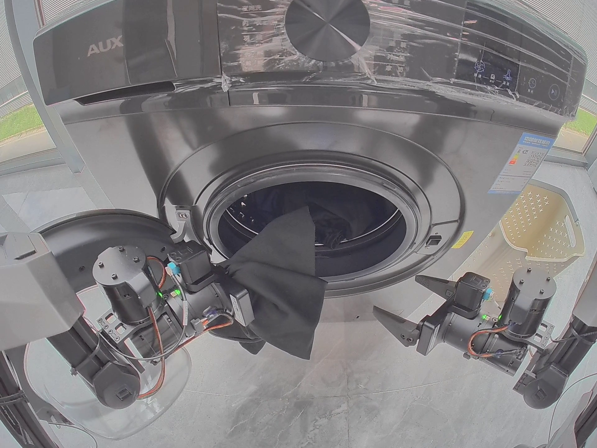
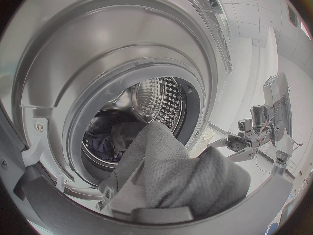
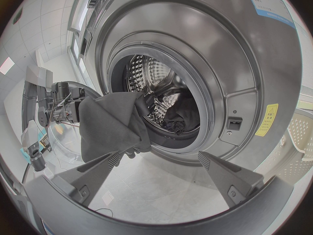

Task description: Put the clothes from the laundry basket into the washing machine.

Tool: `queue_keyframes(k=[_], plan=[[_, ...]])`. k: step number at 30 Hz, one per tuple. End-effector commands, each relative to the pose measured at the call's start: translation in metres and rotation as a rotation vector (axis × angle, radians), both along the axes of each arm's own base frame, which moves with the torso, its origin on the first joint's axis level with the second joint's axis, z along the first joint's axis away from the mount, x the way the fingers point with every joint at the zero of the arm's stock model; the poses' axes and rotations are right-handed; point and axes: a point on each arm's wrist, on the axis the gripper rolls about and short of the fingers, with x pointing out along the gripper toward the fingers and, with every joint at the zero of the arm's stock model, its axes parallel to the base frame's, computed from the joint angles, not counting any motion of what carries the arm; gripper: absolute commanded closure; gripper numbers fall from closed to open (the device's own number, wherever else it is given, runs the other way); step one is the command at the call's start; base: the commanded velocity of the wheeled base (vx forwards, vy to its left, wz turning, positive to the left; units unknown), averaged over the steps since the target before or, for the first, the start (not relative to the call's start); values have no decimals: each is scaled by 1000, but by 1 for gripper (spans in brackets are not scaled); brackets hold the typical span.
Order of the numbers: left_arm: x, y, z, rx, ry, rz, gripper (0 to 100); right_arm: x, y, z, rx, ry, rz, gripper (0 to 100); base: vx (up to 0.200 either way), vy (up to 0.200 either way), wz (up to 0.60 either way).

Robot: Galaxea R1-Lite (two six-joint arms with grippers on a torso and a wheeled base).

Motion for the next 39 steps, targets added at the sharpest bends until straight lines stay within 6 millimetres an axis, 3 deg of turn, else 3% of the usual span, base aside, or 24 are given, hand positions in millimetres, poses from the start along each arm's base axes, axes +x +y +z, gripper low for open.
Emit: queue_keyframes(k=[1,11,24,31,33,38,39], plan=[[0,-1,-2,1,5,-3,100,-1,1,1,1,-2,4,0,0,0,0],[1,-2,-5,7,14,-1,100,-2,1,1,1,-4,9,0,0,-140,0],[7,-3,-10,27,14,10,100,-7,7,2,4,-4,38,0,0,0,0],[39,-22,-26,19,5,23,100,-18,10,0,-6,10,66,0,0,0,0],[55,-32,-27,-7,-20,22,100,-18,10,1,-3,5,66,0,0,0,0],[62,-37,-28,-23,-26,23,100,-19,10,1,-5,7,67,0,0,0,0],[77,-45,-29,-39,-48,30,100,-19,9,1,-5,7,66,0,0,0,0]])
